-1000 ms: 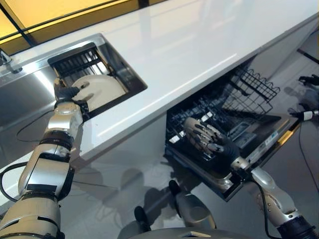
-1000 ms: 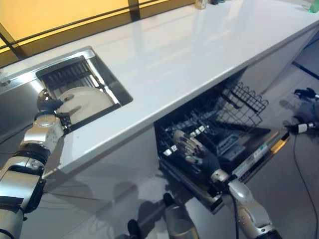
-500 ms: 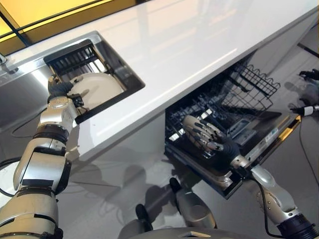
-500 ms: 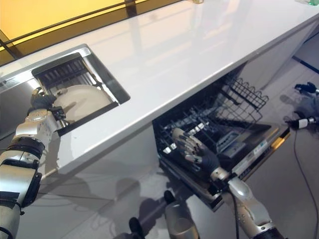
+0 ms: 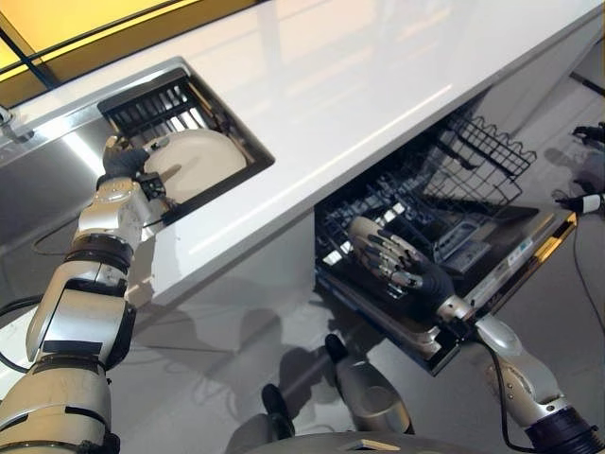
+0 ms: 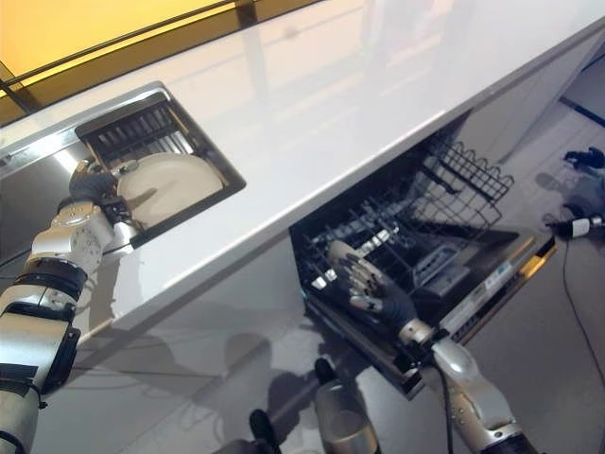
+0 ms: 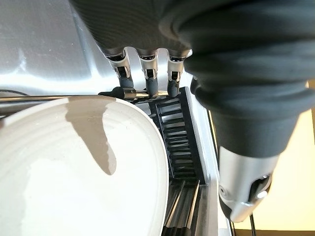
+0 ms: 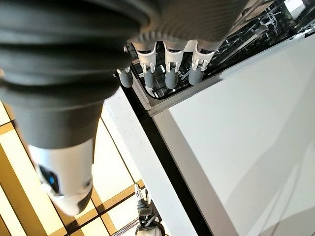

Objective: Pick up plates and place into dishwasher.

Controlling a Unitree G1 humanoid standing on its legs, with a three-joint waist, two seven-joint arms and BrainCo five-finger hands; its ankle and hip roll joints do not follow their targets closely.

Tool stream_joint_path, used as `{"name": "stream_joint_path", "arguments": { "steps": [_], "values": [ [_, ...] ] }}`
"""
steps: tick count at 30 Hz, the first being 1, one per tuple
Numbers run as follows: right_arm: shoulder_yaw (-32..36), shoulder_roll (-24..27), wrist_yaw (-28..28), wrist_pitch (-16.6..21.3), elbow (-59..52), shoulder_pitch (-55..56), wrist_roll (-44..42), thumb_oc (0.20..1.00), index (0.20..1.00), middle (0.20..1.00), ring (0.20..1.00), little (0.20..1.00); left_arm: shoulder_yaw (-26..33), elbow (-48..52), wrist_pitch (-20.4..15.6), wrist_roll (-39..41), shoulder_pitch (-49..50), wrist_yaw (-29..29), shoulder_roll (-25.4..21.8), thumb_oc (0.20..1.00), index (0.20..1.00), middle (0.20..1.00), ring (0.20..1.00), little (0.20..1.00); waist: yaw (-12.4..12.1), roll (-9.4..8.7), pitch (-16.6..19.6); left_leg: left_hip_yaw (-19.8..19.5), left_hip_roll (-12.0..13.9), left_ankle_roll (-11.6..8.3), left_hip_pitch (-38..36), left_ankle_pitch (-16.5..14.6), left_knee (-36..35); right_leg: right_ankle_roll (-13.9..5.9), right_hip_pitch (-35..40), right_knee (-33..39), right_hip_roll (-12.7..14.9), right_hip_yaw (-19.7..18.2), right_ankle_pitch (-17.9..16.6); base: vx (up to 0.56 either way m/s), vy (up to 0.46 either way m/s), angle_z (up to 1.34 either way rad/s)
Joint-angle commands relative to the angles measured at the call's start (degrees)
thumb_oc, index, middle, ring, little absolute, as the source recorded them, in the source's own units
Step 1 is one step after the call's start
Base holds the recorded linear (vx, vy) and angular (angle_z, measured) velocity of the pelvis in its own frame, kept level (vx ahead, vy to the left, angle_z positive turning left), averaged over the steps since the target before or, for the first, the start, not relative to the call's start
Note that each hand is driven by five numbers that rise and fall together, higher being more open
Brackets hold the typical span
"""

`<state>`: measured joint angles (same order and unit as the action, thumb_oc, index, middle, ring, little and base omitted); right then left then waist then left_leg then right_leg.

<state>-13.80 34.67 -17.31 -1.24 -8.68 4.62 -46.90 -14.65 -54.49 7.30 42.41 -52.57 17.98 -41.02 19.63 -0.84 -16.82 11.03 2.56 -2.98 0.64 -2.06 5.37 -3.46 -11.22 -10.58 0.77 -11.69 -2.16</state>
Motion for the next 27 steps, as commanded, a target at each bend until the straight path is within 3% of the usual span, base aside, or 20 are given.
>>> {"name": "stream_joint_path", "arguments": {
  "steps": [1, 8, 11, 14, 18, 22, 24, 27],
  "values": [
    [1.5, 0.5, -0.2, 2.2, -4.8, -1.4, -0.5, 1.000, 1.000, 1.000, 1.000, 1.000, -0.2, 6.5, -3.5, 0.8, -3.1, -0.4, -0.5, 1.000, 1.000, 1.000, 1.000, 1.000, 1.7, -0.82, 2.2, 0.6, 1.2, 2.19, 4.8, -0.1, 4.4, -3.28, -2.7, -3.2, 1.2, -1.1, 2.3, -0.03, -0.010, -0.01],
    [1.5, 0.6, -0.2, 2.6, -4.8, -1.1, -0.7, 1.000, 1.000, 1.000, 1.000, 1.000, -0.2, 4.6, -2.8, 0.2, -3.5, 0.4, -1.1, 1.000, 1.000, 1.000, 1.000, 1.000, 1.6, -0.86, 2.4, 0.4, 1.3, 2.14, 4.6, -0.1, 4.3, -3.18, -2.5, -3.2, 1.2, -1.0, 2.6, 0.00, -0.003, 0.00],
    [2.0, 0.2, -0.2, 3.0, -4.8, 0.0, -0.5, 1.000, 1.000, 1.000, 1.000, 1.000, 0.3, 5.8, -4.6, 1.9, -2.9, -1.6, -1.4, 1.000, 1.000, 1.000, 1.000, 1.000, 1.6, -1.00, 2.5, 0.5, 1.4, 2.20, 4.6, -0.3, 4.7, -3.20, -2.4, -3.3, 1.3, -0.9, 2.6, 0.02, -0.012, 0.00],
    [2.7, 0.0, -0.2, 2.9, -5.0, 0.8, -0.3, 1.000, 1.000, 1.000, 1.000, 1.000, 0.7, 9.4, -6.9, 2.2, -1.9, 0.0, -1.0, 1.000, 1.000, 1.000, 1.000, 1.000, 1.3, -1.02, 2.6, 0.4, 1.3, 2.23, 4.5, -0.5, 4.9, -3.21, -2.2, -3.2, 1.3, -0.8, 2.6, 0.00, 0.000, 0.00],
    [3.4, -0.9, -0.2, 3.7, -5.1, 2.5, 0.3, 1.000, 1.000, 1.000, 1.000, 1.000, 3.9, 18.4, -12.9, -7.6, 0.8, 9.6, -0.4, 1.000, 1.000, 1.000, 1.000, 1.000, 0.4, -1.00, 2.7, -0.4, 1.0, 2.38, 4.3, -0.8, 5.0, -3.03, -1.9, -3.3, 1.2, -0.9, 2.9, 0.01, -0.001, 0.01],
    [3.1, -1.0, 0.7, 4.8, -5.7, 3.5, 0.1, 1.000, 1.000, 1.000, 1.000, 1.000, 5.6, 22.8, -15.3, -16.1, 1.9, 16.5, -0.7, 1.000, 1.000, 1.000, 1.000, 1.000, -0.4, -1.41, 2.5, -0.8, 0.9, 2.39, 4.7, -0.7, 5.1, -2.91, -2.2, -3.7, 1.2, -1.0, 3.1, 0.00, 0.000, 0.00],
    [2.7, -0.8, 1.0, 5.8, -5.3, 3.6, -0.4, 1.000, 1.000, 1.000, 1.000, 1.000, 6.1, 23.3, -15.6, -17.3, 2.3, 17.6, -0.6, 1.000, 1.000, 1.000, 1.000, 1.000, -0.6, -1.68, 2.5, -1.0, 0.9, 2.40, 4.8, -0.8, 4.9, -2.93, -2.3, -3.7, 1.1, -1.0, 3.1, -0.03, -0.029, 0.00],
    [2.7, -0.4, 1.0, 6.4, -5.0, 3.3, -1.0, 1.000, 1.000, 1.000, 1.000, 1.000, 6.1, 22.6, -12.9, -15.5, 2.6, 15.7, -0.5, 1.000, 1.000, 1.000, 1.000, 1.000, -0.6, -1.92, 2.4, -1.0, 1.0, 2.35, 4.9, -0.7, 4.8, -2.97, -2.5, -3.8, 1.0, -0.9, 3.0, -0.01, -0.010, -0.01]
  ]
}}
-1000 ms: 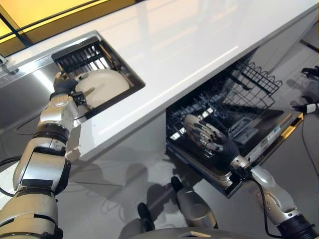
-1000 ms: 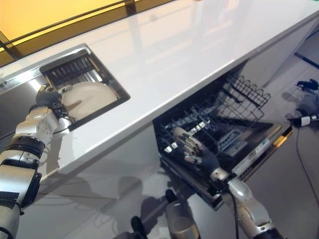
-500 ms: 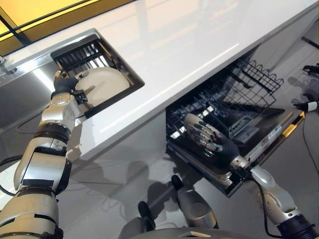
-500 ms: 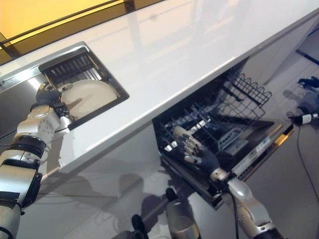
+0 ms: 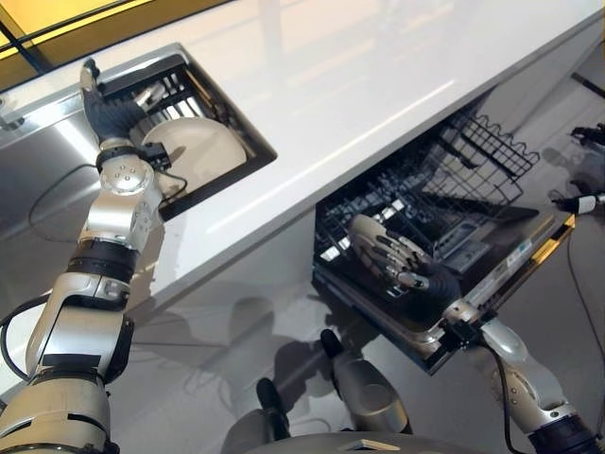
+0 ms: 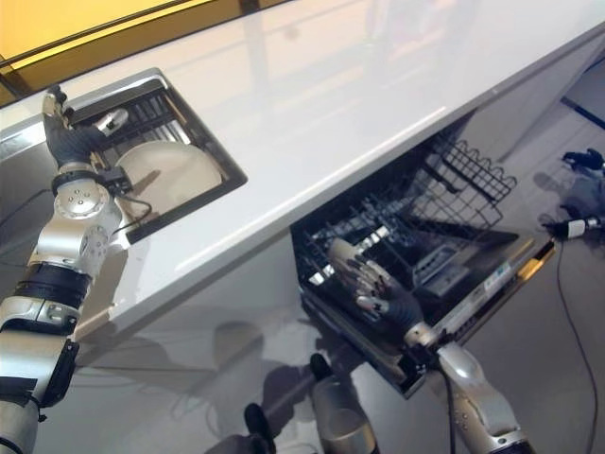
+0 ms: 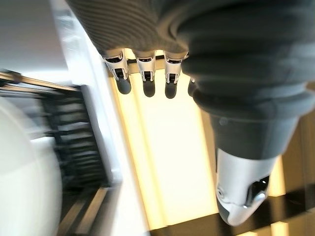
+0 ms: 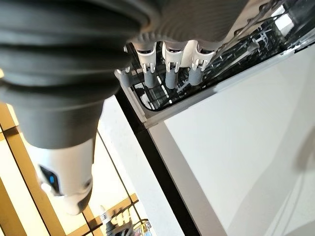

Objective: Pick up plates and place into dishwasher.

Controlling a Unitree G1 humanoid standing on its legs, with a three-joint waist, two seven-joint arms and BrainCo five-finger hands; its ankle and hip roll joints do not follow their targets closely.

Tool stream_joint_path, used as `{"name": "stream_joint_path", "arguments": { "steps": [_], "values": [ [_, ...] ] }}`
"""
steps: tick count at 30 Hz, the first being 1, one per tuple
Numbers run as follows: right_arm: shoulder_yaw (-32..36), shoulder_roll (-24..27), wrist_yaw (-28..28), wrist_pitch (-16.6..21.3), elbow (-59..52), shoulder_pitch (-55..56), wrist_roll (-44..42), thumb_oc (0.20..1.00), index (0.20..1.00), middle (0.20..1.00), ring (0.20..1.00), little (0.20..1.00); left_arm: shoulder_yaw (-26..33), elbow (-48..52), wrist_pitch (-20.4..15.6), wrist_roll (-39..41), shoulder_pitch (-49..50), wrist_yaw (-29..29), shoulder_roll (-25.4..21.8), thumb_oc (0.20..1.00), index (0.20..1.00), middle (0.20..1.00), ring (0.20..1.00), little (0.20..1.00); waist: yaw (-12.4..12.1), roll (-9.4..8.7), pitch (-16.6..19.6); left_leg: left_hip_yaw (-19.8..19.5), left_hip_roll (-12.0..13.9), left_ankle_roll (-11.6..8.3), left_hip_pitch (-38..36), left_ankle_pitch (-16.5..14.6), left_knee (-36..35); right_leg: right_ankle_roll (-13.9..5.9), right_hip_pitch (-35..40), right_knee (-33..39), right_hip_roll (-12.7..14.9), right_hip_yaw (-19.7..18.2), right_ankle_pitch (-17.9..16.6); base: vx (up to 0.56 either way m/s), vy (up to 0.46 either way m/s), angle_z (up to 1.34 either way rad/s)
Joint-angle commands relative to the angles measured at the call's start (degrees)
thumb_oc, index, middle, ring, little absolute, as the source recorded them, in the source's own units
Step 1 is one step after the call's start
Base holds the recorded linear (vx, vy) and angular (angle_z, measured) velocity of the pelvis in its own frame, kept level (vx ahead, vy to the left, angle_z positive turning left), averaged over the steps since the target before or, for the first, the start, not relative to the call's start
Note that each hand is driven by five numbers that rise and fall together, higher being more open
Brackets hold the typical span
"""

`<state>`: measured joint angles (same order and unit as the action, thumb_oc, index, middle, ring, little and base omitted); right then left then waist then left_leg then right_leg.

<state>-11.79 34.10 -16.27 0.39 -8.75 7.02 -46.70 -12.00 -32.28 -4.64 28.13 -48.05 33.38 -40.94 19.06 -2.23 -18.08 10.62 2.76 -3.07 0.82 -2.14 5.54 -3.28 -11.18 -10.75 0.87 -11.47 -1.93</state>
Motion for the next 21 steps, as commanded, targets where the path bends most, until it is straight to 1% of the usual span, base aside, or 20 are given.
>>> {"name": "stream_joint_path", "arguments": {
  "steps": [1, 4, 5, 7, 10, 11, 14, 18, 21],
  "values": [
    [0.5, 0.3, 0.0, 4.9, -4.8, 0.7, -1.3, 1.000, 1.000, 1.000, 1.000, 1.000, 3.1, -0.2, -0.5, -1.1, -2.0, 0.5, -0.4, 1.000, 1.000, 1.000, 1.000, 1.000, 0.0, -0.55, 3.5, -0.7, 0.8, 2.45, 4.8, -0.5, 4.6, -3.11, -2.7, -3.8, 0.8, -1.2, 2.8, 0.00, 0.000, 0.00],
    [1.0, 0.5, -0.1, 4.4, -4.7, 0.1, -2.0, 1.000, 1.000, 1.000, 1.000, 1.000, 2.6, -1.3, 0.2, -1.0, -2.6, 0.5, -0.2, 1.000, 1.000, 1.000, 1.000, 1.000, 0.1, -0.73, 3.5, -0.7, 0.9, 2.50, 4.9, -0.5, 4.7, -3.12, -2.9, -4.0, 0.8, -1.2, 2.8, 0.00, 0.000, 0.00],
    [1.2, 0.7, -0.4, 4.3, -4.6, 0.1, -2.2, 1.000, 1.000, 1.000, 1.000, 1.000, 2.4, -1.8, 1.1, -1.4, -2.9, 0.8, -0.5, 1.000, 1.000, 1.000, 1.000, 1.000, 0.2, -0.78, 3.5, -0.7, 1.0, 2.44, 4.9, -0.5, 4.7, -3.16, -3.0, -4.0, 0.8, -1.1, 2.8, 0.00, 0.000, 0.00],
    [1.3, 0.7, -0.4, 3.8, -4.8, 0.0, -2.3, 1.000, 1.000, 1.000, 1.000, 1.000, 1.8, -3.2, 4.7, -1.7, -3.2, 0.3, -1.1, 1.000, 1.000, 1.000, 1.000, 1.000, 0.4, -0.81, 3.4, -0.6, 1.0, 2.42, 4.9, -0.6, 4.8, -3.18, -3.0, -4.0, 0.8, -1.1, 2.7, 0.00, 0.000, 0.00],
    [1.1, 1.4, -0.4, 3.2, -4.8, -0.9, -2.7, 1.000, 1.000, 1.000, 1.000, 1.000, 0.0, -8.2, 7.7, 0.1, -5.7, -1.1, -2.5, 1.000, 1.000, 1.000, 1.000, 1.000, 1.1, -0.74, 3.1, 0.0, 1.2, 2.39, 4.8, -0.5, 4.9, -3.27, -3.1, -3.9, 0.9, -1.3, 2.4, 0.00, 0.000, 0.00],
    [1.1, 1.5, -0.2, 3.0, -4.9, -1.1, -2.7, 1.000, 1.000, 1.000, 1.000, 1.000, -0.4, -9.7, 8.1, 0.4, -6.6, -1.3, -2.8, 1.000, 1.000, 1.000, 1.000, 1.000, 1.4, -0.72, 3.0, 0.2, 1.2, 2.38, 4.8, -0.5, 4.9, -3.29, -3.3, -4.0, 0.9, -1.5, 2.4, 0.00, 0.000, 0.00],
    [1.2, 2.3, -0.4, 2.8, -4.6, -1.6, -2.9, 1.000, 1.000, 1.000, 1.000, 1.000, -1.7, -15.4, 8.0, 2.1, -10.5, -2.3, -4.4, 1.000, 1.000, 1.000, 1.000, 1.000, 2.5, -0.65, 2.3, 0.4, 1.3, 2.38, 4.8, -0.7, 5.1, -3.34, -3.6, -4.7, 0.9, -1.7, 2.8, 0.00, 0.000, 0.00],
    [1.3, 3.4, -1.2, 3.3, -3.6, -2.3, -3.4, 1.000, 1.000, 1.000, 1.000, 1.000, -3.5, -22.9, 5.8, 4.0, -16.0, -3.8, -5.8, 1.000, 1.000, 1.000, 1.000, 1.000, 4.0, -0.58, 1.5, 0.6, 1.6, 2.04, 5.4, -0.2, 4.9, -3.14, -4.8, -5.4, 0.6, -2.1, 3.0, 0.00, 0.001, -0.01],
    [1.1, 3.6, -1.7, 4.3, -3.2, -2.7, -3.5, 1.000, 1.000, 1.000, 1.000, 1.000, -4.8, -25.6, 4.5, 4.1, -19.1, -5.0, -6.5, 1.000, 1.000, 1.000, 1.000, 1.000, 4.6, -0.82, 0.7, 0.7, 2.0, 1.85, 6.5, -0.1, 5.1, -2.89, -6.1, -6.0, 0.3, -2.3, 3.0, -0.05, -0.028, 0.01]
  ]
}}
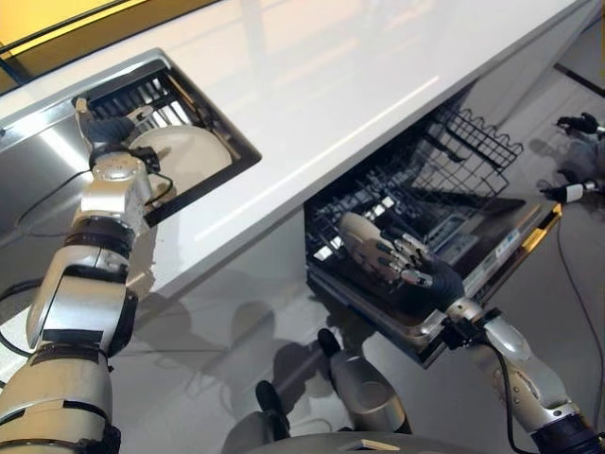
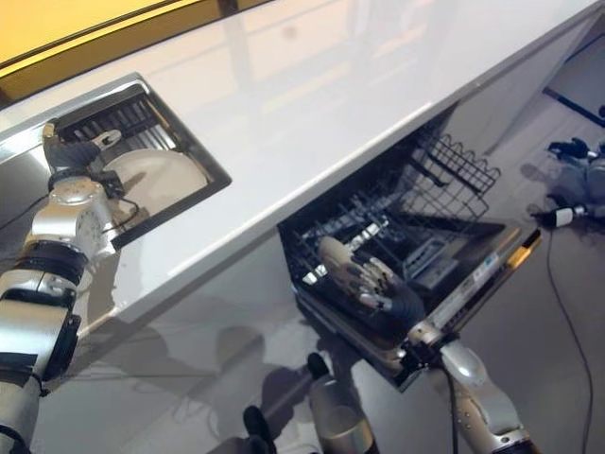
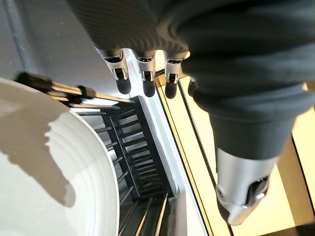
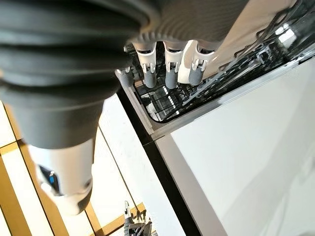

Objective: Pick up plates and place into dishwasher.

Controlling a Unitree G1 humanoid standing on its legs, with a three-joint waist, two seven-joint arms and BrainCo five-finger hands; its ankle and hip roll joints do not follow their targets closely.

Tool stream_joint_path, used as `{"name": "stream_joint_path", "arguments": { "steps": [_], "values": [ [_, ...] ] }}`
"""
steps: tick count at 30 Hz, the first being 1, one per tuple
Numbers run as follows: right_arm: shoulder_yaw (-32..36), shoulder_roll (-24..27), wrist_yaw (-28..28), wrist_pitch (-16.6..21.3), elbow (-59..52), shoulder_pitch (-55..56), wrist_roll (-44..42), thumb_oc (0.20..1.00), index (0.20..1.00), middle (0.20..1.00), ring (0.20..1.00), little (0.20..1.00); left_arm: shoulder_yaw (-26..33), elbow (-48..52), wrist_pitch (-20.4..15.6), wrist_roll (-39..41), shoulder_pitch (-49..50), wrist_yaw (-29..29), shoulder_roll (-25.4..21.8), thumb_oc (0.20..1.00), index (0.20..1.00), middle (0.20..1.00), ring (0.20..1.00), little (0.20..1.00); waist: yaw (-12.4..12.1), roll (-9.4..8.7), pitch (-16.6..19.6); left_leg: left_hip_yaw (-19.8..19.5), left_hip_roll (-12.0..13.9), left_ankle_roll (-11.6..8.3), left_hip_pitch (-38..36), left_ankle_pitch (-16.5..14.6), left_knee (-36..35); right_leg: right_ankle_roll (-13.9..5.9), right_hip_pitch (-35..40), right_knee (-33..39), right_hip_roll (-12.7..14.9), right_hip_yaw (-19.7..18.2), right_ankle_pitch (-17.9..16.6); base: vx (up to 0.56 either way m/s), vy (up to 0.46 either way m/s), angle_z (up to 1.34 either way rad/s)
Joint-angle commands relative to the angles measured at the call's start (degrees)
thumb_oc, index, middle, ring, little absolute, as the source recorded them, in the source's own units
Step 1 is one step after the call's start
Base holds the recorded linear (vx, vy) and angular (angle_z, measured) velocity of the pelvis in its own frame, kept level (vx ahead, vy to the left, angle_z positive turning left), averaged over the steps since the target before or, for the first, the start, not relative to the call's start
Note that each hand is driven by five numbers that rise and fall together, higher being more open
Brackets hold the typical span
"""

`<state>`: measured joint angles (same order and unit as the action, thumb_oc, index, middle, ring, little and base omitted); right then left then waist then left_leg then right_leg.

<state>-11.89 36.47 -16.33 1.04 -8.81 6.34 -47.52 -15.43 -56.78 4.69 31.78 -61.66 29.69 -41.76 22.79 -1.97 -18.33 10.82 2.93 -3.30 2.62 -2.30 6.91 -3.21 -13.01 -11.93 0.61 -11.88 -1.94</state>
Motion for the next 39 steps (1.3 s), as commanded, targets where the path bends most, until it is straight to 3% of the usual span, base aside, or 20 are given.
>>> {"name": "stream_joint_path", "arguments": {
  "steps": [1, 7, 19, 25, 30, 39],
  "values": [
    [1.0, 1.2, -1.7, 4.0, -3.0, -2.1, -2.7, 1.000, 1.000, 1.000, 1.000, 1.000, -1.7, -1.6, -5.0, 0.5, -6.2, -1.4, -5.7, 1.000, 1.000, 1.000, 1.000, 1.000, 0.9, -1.21, 0.8, 0.6, 1.9, 2.02, 5.0, 0.2, 3.7, -2.92, -4.6, -4.9, 0.5, -1.9, 3.0, -0.06, -0.054, -0.04],
    [0.7, 1.7, -1.9, 6.0, -2.9, -2.9, -3.9, 1.000, 1.000, 1.000, 1.000, 1.000, -4.2, -5.0, -6.5, 2.6, -10.5, -2.7, -6.0, 1.000, 1.000, 1.000, 1.000, 1.000, 1.5, -2.02, -0.6, 0.6, 2.7, 1.50, 7.2, 0.7, 4.0, -2.56, -6.7, -5.4, -0.1, -2.0, 2.8, -0.05, -0.040, -0.02],
    [1.4, 3.0, -1.6, 6.0, -3.1, -4.4, -4.6, 1.000, 1.000, 1.000, 1.000, 1.000, -9.4, -16.9, 1.8, 0.2, -17.9, 0.5, -10.1, 1.000, 1.000, 1.000, 1.000, 1.000, 2.5, -2.08, -2.5, 0.3, 3.4, 0.97, 8.9, 1.3, 4.4, -1.82, -8.1, -5.8, -0.3, -1.6, 2.9, -0.01, -0.004, -0.01],
    [1.0, 3.4, -1.2, 7.0, -2.9, -4.4, -5.3, 1.000, 1.000, 1.000, 1.000, 1.000, -11.9, -19.1, 3.2, -2.4, -20.4, -0.5, -11.9, 1.000, 1.000, 1.000, 1.000, 1.000, 2.1, -2.44, -2.5, 0.1, 3.5, 1.03, 9.5, 1.1, 5.1, -1.62, -8.4, -6.2, -0.1, -1.4, 3.1, 0.00, -0.003, 0.02],
    [0.3, 3.5, -0.2, 7.2, -3.3, -5.4, -5.7, 1.000, 1.000, 1.000, 1.000, 1.000, -13.4, -19.1, 6.5, -2.2, -20.7, -6.9, -10.3, 1.000, 1.000, 1.000, 1.000, 1.000, 1.8, -2.67, -2.9, -0.2, 3.7, 1.11, 10.0, 1.2, 4.9, -1.59, -8.7, -6.4, -0.1, -1.1, 3.3, -0.03, -0.003, 0.06],
    [1.1, 3.6, 1.1, 5.6, -3.5, -7.4, -5.8, 1.000, 1.000, 1.000, 1.000, 1.000, -14.6, -21.2, 7.6, 1.7, -19.6, -12.7, -8.7, 1.000, 1.000, 1.000, 1.000, 1.000, 1.8, -2.44, -3.6, 0.1, 3.5, 1.24, 10.1, 1.5, 4.4, -1.58, -8.8, -6.1, 0.0, -1.0, 3.1, -0.01, 0.001, 0.02]
  ]
}}
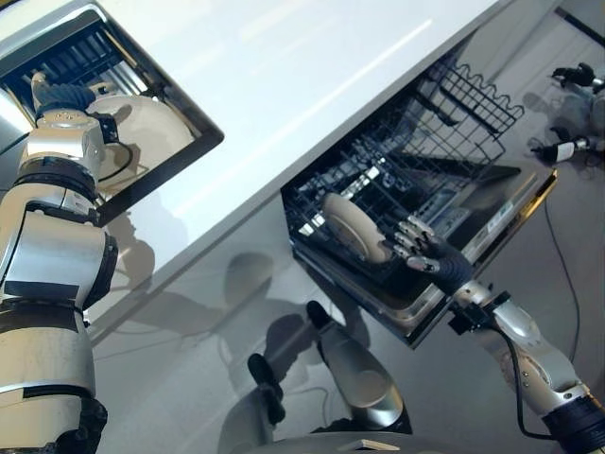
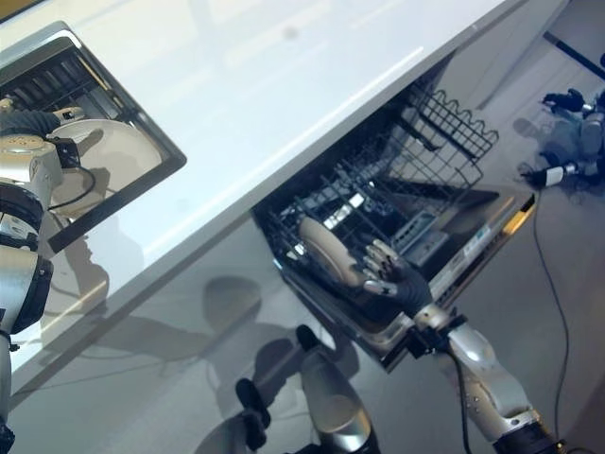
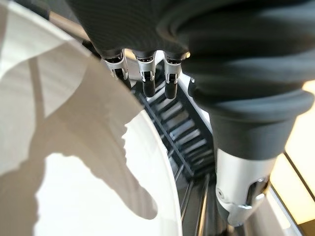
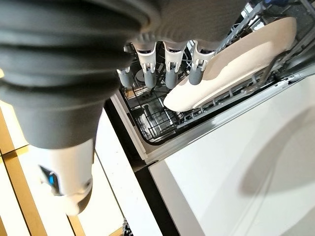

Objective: Pick up plates and place into dishwasher.

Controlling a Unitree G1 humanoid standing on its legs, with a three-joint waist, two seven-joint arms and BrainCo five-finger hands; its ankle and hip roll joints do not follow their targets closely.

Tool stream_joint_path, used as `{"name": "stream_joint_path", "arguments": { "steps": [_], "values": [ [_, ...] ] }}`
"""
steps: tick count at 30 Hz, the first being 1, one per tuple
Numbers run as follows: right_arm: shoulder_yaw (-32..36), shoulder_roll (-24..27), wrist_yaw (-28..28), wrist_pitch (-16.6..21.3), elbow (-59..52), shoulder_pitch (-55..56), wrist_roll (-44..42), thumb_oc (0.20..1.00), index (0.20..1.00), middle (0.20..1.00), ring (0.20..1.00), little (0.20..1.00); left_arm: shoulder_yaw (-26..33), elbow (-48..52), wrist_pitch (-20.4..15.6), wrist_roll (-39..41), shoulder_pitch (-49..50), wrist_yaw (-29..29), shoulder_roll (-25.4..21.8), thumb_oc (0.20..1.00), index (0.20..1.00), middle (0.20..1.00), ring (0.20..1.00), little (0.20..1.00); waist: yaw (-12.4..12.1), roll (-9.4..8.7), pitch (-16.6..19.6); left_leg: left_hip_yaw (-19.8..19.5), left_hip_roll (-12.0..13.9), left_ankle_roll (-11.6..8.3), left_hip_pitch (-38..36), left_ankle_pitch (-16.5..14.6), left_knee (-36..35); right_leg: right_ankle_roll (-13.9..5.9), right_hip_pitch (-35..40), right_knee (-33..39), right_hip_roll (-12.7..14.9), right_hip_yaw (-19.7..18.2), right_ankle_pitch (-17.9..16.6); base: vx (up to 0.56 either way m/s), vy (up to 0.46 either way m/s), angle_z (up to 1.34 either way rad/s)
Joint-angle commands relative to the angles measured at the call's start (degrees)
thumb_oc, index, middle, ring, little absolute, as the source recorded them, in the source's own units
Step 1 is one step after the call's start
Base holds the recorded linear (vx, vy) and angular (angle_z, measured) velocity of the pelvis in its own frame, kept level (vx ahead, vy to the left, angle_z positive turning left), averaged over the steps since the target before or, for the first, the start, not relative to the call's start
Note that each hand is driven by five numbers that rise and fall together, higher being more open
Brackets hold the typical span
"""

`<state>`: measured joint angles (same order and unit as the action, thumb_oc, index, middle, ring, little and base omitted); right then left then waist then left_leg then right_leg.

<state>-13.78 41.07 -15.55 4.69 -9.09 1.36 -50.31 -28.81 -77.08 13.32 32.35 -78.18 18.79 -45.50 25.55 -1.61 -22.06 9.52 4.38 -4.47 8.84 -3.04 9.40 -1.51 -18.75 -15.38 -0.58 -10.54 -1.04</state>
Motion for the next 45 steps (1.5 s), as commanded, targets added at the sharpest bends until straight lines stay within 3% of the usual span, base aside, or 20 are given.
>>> {"name": "stream_joint_path", "arguments": {
  "steps": [1, 14, 20, 24, 34, 35, 36, 37, 45],
  "values": [
    [3.0, -1.0, 0.6, 1.9, -3.2, -2.6, -3.0, 1.000, 1.000, 1.000, 1.000, 1.000, -1.3, -1.2, -1.2, 1.3, -2.9, -2.1, -5.0, 1.000, 1.000, 1.000, 1.000, 1.000, -1.0, -2.76, 0.1, 1.4, 2.1, 2.43, 3.9, 2.2, 1.9, -3.27, -3.1, -2.7, 1.2, -2.3, 2.2, 0.00, 0.000, 0.00],
    [2.6, -0.2, 0.2, 2.3, -1.7, -3.3, -3.0, 1.000, 1.000, 1.000, 1.000, 1.000, -1.1, -2.4, -2.2, 1.4, -3.3, -1.8, -6.2, 1.000, 1.000, 1.000, 1.000, 1.000, -1.0, -2.15, -0.1, 1.5, 1.8, 2.37, 3.6, 2.1, 2.2, -3.10, -2.8, -2.9, 1.3, -2.4, 2.6, 0.00, 0.000, 0.00],
    [2.2, 0.0, 0.3, 2.6, -1.5, -3.8, -3.2, 1.000, 1.000, 1.000, 1.000, 1.000, -1.1, -1.5, -0.4, 2.5, -3.5, -1.7, -5.8, 1.000, 1.000, 1.000, 1.000, 1.000, -1.1, -2.15, -0.2, 1.4, 1.8, 2.43, 3.7, 2.1, 2.1, -3.02, -2.9, -2.9, 1.3, -2.4, 2.7, 0.00, 0.000, 0.00],
    [2.2, 0.0, 0.7, 2.6, -1.4, -4.2, -3.3, 1.000, 1.000, 1.000, 1.000, 1.000, 0.2, -2.1, -0.3, 7.0, -2.4, -3.0, -5.1, 1.000, 1.000, 1.000, 1.000, 1.000, -1.1, -2.31, -0.4, 1.4, 1.8, 2.46, 3.8, 2.0, 2.1, -3.02, -2.9, -2.9, 1.4, -2.3, 2.7, 0.00, 0.000, 0.00],
    [2.2, 0.1, 2.0, 1.9, -1.7, -5.5, -3.3, 1.000, 1.000, 1.000, 1.000, 1.000, 1.2, -5.0, -0.2, 8.9, -0.7, -6.3, -4.7, 1.000, 1.000, 1.000, 1.000, 1.000, -1.2, -2.37, -0.9, 1.5, 1.9, 2.43, 3.9, 2.3, 2.1, -2.93, -3.1, -3.0, 1.4, -2.1, 2.7, 0.00, 0.000, 0.00],
    [2.2, 0.2, 2.0, 1.9, -1.7, -5.5, -3.3, 1.000, 1.000, 1.000, 1.000, 1.000, 1.2, -5.1, -0.2, 8.9, -0.6, -6.6, -4.8, 0.620, 0.620, 0.620, 0.620, 0.620, -1.1, -2.38, -0.9, 1.5, 1.9, 2.43, 3.9, 2.3, 2.2, -2.93, -3.1, -3.0, 1.4, -2.1, 2.7, 0.00, 0.000, 0.00],
    [2.2, 0.1, 2.0, 1.9, -1.7, -5.4, -3.2, 1.000, 1.000, 1.000, 1.000, 1.000, 1.2, -4.9, -0.1, 8.9, -0.3, -7.0, -4.7, 0.373, 0.373, 0.373, 0.373, 0.373, -1.2, -2.42, -0.9, 1.5, 1.9, 2.44, 3.9, 2.3, 2.2, -2.96, -3.0, -3.0, 1.4, -2.1, 2.6, 0.00, 0.000, 0.00],
    [2.3, 0.2, 2.0, 1.9, -1.7, -5.3, -3.3, 1.000, 1.000, 1.000, 1.000, 1.000, 1.3, -4.8, -0.3, 8.8, 0.0, -7.2, -4.6, 0.200, 0.200, 0.200, 0.200, 0.200, -1.2, -2.45, -0.9, 1.5, 1.9, 2.42, 3.9, 2.3, 2.2, -2.96, -3.0, -3.0, 1.4, -2.2, 2.6, 0.00, 0.000, 0.00],
    [2.2, 0.2, 1.2, 2.2, -1.2, -5.3, -3.3, 1.000, 1.000, 1.000, 1.000, 1.000, 1.0, -4.4, -0.5, 8.2, 0.4, -8.2, -4.6, 0.200, 0.200, 0.200, 0.200, 0.200, -1.2, -2.22, -1.0, 1.5, 1.8, 2.51, 3.6, 2.2, 2.2, -2.95, -2.8, -3.2, 1.5, -2.0, 2.7, 0.00, 0.000, 0.00]
  ]
}}
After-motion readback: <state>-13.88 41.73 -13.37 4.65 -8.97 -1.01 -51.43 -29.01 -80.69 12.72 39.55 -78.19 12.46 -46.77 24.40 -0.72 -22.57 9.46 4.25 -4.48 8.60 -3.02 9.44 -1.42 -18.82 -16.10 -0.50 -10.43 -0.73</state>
